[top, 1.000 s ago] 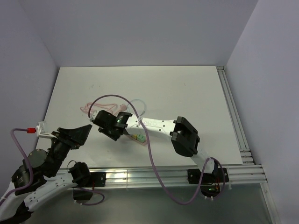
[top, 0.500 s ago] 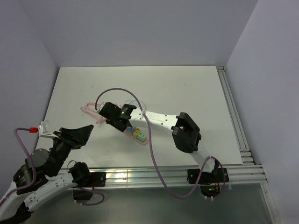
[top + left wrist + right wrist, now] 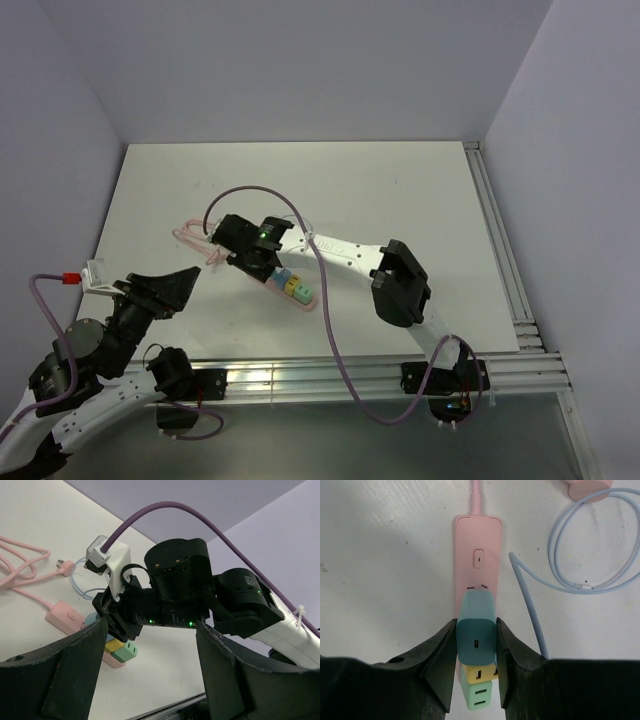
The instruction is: Insert the plug
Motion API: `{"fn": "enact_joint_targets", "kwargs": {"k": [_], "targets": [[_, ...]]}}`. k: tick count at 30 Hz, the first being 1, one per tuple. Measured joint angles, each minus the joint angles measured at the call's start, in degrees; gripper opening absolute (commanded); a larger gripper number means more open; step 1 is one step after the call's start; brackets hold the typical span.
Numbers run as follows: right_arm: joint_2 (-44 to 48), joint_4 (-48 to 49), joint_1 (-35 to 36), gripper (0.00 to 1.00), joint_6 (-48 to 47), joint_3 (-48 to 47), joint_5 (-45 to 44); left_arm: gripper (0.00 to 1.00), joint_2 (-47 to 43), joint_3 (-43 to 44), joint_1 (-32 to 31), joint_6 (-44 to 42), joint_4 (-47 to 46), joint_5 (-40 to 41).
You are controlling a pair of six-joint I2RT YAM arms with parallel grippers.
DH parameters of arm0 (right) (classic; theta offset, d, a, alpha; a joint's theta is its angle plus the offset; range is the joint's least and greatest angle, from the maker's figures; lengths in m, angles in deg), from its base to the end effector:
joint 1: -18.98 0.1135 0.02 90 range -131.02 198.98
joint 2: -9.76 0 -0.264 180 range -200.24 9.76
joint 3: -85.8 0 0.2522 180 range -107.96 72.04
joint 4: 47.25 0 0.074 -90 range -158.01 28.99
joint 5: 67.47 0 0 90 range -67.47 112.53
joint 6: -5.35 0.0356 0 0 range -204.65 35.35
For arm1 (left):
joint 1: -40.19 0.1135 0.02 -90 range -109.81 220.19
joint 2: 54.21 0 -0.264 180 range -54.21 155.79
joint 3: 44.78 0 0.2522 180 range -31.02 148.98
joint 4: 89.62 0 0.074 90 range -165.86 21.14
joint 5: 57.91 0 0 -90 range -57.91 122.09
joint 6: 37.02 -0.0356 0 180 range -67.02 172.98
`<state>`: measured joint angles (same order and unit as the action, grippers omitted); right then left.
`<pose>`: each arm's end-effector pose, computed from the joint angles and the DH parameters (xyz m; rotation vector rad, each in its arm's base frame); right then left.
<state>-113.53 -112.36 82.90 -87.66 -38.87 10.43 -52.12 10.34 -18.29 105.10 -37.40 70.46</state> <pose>0.2112 0.4145 0.2427 -1.4018 2.2392 0.0711 0.0239 0.0032 0.3261 -0.4616 1.5828 -0.9885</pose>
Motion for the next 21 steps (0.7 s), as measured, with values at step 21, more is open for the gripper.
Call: {"fn": "enact_joint_targets", "kwargs": {"k": [21], "targets": [[-7.5,-8.3,0.1,0.00,4.0,-10.0,0.9,0.77,-0.5,0.0,0.0,-0.4,-0.1,-0.2]]}}
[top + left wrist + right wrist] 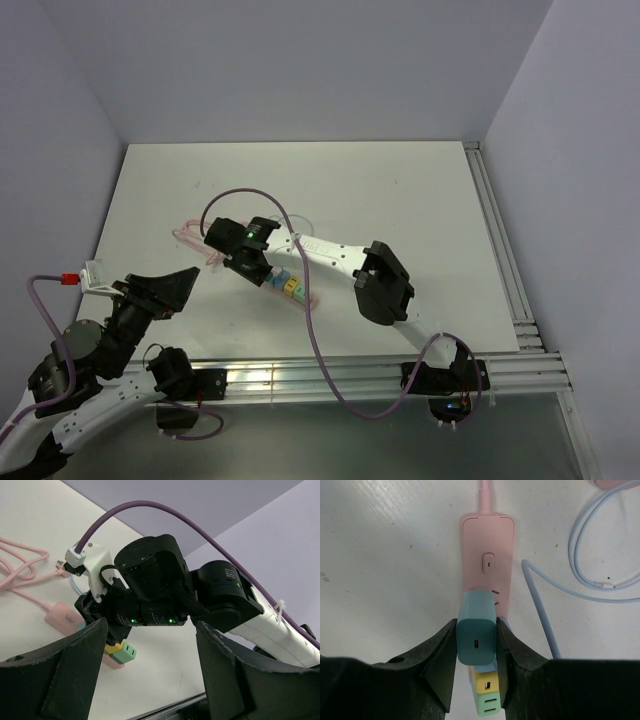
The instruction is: Insert the plug
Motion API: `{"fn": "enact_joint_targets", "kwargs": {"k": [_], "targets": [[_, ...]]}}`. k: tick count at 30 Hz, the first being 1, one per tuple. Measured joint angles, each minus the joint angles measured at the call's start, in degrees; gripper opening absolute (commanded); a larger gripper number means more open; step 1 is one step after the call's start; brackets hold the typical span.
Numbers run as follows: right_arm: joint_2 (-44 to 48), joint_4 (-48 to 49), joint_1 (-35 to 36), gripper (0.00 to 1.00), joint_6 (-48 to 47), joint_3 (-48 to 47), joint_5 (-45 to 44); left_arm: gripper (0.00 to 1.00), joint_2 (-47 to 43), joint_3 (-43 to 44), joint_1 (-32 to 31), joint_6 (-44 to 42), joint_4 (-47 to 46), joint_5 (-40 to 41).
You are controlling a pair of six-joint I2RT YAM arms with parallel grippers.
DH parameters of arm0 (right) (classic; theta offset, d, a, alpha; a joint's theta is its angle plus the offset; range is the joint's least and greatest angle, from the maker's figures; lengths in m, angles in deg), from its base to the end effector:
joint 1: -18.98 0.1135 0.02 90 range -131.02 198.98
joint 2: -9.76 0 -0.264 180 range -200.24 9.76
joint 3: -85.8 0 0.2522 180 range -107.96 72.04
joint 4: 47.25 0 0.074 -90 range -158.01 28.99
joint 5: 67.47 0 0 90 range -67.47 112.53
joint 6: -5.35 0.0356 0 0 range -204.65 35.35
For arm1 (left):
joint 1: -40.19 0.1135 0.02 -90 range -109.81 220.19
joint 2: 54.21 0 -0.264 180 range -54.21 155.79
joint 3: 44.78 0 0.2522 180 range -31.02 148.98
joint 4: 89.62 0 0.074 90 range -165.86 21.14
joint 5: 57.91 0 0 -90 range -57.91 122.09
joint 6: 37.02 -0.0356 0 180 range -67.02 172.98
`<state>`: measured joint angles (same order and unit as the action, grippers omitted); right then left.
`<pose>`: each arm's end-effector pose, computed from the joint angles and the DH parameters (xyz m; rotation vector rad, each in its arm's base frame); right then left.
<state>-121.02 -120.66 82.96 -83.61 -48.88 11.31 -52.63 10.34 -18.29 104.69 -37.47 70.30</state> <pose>0.2177 0.4303 0.2285 -1.3870 2.3591 0.0391 0.0229 0.0048 0.3261 -0.4565 1.5760 -0.9928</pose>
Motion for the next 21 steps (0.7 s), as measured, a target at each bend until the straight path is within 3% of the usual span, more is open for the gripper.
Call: {"fn": "enact_joint_targets", "kwargs": {"k": [9,21], "targets": [[-0.5,0.0,0.0,0.00,1.3,-0.4,-1.1,0.77,0.0,0.0,0.0,-0.2,0.0,0.0],[1.7,6.0,-0.1,0.00,2.3,6.0,-1.3,0.77,0.0,0.0,0.0,-0.2,0.0,0.0]]}}
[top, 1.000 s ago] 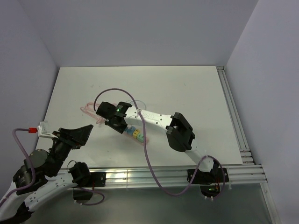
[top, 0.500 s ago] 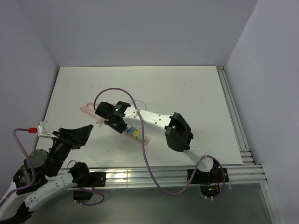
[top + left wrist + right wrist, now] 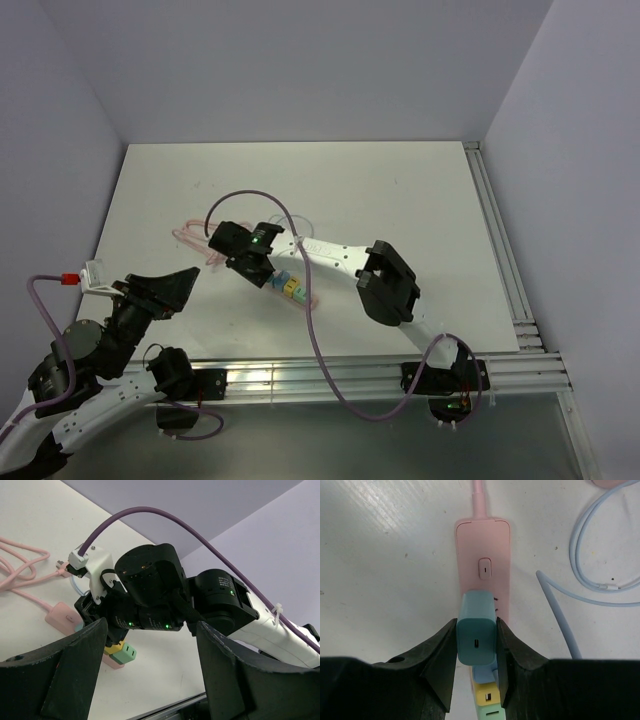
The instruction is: Insert the plug
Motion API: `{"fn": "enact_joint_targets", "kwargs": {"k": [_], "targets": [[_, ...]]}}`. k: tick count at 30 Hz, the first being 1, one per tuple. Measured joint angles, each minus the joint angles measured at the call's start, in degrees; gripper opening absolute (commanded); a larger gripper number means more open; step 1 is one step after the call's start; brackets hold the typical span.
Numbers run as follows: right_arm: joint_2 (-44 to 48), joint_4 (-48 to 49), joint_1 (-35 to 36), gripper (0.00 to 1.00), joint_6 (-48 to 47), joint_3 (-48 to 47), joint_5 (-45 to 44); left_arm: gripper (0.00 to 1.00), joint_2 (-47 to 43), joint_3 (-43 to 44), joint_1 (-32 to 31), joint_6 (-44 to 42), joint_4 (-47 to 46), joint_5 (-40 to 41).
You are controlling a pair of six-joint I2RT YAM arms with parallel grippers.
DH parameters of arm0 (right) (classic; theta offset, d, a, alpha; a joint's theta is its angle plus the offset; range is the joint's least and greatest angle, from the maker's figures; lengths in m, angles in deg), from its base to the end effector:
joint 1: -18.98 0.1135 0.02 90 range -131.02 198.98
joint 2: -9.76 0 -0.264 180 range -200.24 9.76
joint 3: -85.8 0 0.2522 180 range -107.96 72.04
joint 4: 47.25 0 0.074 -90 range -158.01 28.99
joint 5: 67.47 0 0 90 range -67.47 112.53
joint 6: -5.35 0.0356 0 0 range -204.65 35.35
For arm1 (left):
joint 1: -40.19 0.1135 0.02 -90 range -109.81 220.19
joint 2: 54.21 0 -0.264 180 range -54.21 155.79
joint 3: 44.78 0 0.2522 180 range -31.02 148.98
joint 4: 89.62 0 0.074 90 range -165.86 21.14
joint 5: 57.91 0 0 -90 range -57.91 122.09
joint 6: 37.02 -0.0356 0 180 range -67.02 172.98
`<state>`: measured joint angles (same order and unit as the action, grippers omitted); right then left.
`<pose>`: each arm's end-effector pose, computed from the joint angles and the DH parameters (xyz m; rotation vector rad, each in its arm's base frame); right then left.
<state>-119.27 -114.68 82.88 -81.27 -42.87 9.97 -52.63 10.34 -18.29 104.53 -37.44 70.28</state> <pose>0.2179 0.4272 0.2163 -1.3099 2.3609 0.0462 0.0229 0.0048 0.3260 -0.4538 1.5768 -0.9905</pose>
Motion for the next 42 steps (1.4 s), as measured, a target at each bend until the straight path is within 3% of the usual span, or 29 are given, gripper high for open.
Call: {"fn": "enact_joint_targets", "kwargs": {"k": [13,24,31,42], "targets": [[9.6,17.0,-3.4,0.00,1.1,18.4,6.0,0.77,0.0,0.0,0.0,0.0,0.0,-0.4],[8.5,19.6,-3.9,0.00,1.9,19.8,7.1,0.77,0.0,-0.1,0.0,0.2,-0.6,-1.2],[13.2,32.3,-2.3,0.00,4.3,31.3,3.4,0.78,-0.7,-0.9,0.0,0.2,-0.9,-1.4],[12.7,36.5,0.8,0.00,5.6,33.7,-5.7,0.78,0.2,-0.9,0.0,0.2,-1.2,-2.3]]}}
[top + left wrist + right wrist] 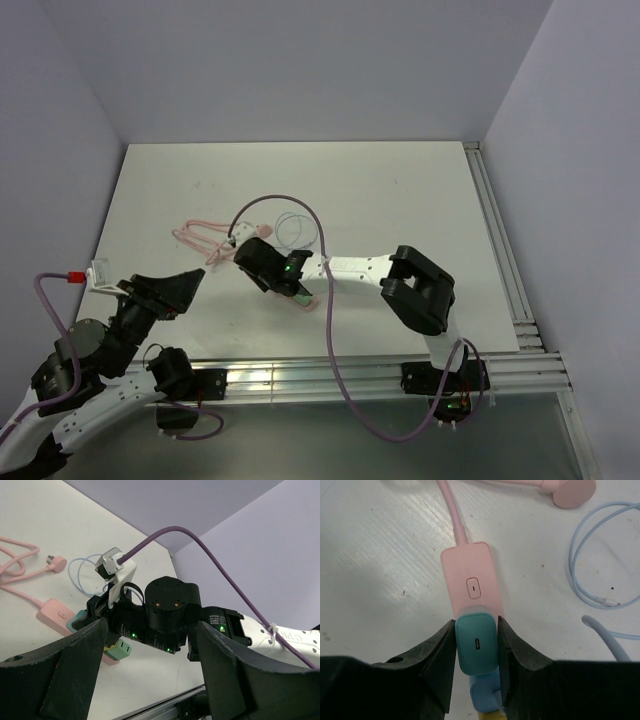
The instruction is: Insert the plug
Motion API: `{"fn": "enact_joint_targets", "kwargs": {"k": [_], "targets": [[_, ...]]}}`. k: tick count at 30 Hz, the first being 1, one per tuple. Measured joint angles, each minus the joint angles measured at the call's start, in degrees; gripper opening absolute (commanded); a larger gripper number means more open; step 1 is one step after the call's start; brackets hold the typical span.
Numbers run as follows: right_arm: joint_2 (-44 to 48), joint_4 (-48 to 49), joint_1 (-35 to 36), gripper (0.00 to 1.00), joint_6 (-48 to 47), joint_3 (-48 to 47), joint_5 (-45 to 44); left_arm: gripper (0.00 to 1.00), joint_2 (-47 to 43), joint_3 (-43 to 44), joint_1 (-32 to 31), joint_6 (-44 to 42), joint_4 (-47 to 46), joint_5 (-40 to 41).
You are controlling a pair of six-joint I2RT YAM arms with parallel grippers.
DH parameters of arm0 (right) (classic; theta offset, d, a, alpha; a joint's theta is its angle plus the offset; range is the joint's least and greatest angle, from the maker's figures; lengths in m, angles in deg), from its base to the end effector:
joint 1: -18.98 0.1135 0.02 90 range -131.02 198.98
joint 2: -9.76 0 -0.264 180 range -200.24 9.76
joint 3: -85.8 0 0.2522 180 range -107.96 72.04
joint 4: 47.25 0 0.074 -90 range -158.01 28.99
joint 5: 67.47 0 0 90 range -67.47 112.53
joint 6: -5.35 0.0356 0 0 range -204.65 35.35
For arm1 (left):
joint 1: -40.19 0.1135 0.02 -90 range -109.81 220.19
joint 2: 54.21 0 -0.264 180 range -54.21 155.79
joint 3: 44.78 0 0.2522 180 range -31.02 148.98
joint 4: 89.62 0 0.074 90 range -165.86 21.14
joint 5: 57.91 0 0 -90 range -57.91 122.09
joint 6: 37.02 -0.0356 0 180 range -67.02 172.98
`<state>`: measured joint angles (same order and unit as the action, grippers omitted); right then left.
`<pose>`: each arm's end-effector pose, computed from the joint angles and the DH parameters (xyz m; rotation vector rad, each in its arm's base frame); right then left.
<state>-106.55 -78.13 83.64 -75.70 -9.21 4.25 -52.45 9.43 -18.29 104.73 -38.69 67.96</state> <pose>0.1976 0.3912 0.1734 -1.0144 2.2054 0.1852 0.0244 0.0001 0.3243 -0.4262 1.5883 -1.0257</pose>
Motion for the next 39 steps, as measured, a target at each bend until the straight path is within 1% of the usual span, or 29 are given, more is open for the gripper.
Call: {"fn": "enact_joint_targets", "kwargs": {"k": [5,13,22,23,24,26,27,29,31,32,34,36,39], "targets": [[2.7,8.1,0.3,0.00,1.6,6.6,-0.8,0.78,0.0,-0.2,0.0,0.0,-0.3,-0.1],[3.5,15.0,0.3,0.00,2.7,11.0,-1.0,0.78,2.3,-0.8,0.0,0.0,-0.9,-0.7],[3.7,18.5,1.2,0.00,3.9,12.7,-4.3,0.79,3.7,-0.8,0.0,-0.4,-2.1,-2.6],[3.7,18.6,1.4,0.02,4.1,12.7,-5.0,0.79,4.0,-0.8,0.0,-0.5,-2.2,-2.8],[3.7,18.6,1.6,0.11,4.3,12.7,-5.6,0.79,4.2,-0.8,0.0,-0.6,-2.2,-3.0],[3.7,18.2,2.0,0.23,4.7,12.2,-6.9,0.79,4.4,-0.8,0.0,-0.7,-2.2,-3.1],[3.7,17.6,2.3,0.40,4.8,11.8,-7.7,0.79,4.4,-0.8,0.0,-0.7,-2.2,-3.1],[3.5,16.3,3.0,0.54,5.2,10.9,-9.1,0.80,4.4,-0.8,0.0,-0.6,-2.2,-3.1],[4.0,15.6,3.4,0.59,5.6,9.9,-10.8,0.80,4.4,-0.8,0.0,-0.5,-2.2,-3.1],[3.9,14.9,3.5,0.64,5.8,9.1,-10.8,0.80,4.3,-0.8,0.0,-0.4,-2.2,-3.0],[3.9,13.1,3.5,0.67,6.0,8.0,-9.9,0.81,4.0,-0.8,0.0,0.0,-2.1,-3.0],[4.1,10.7,3.7,0.74,6.0,6.9,-9.1,0.82,3.3,-0.9,0.0,0.3,-2.0,-3.0],[5.3,5.9,3.9,0.75,5.5,5.8,-7.6,0.84,2.5,-1.0,0.0,1.0,-1.9,-2.8]]}}
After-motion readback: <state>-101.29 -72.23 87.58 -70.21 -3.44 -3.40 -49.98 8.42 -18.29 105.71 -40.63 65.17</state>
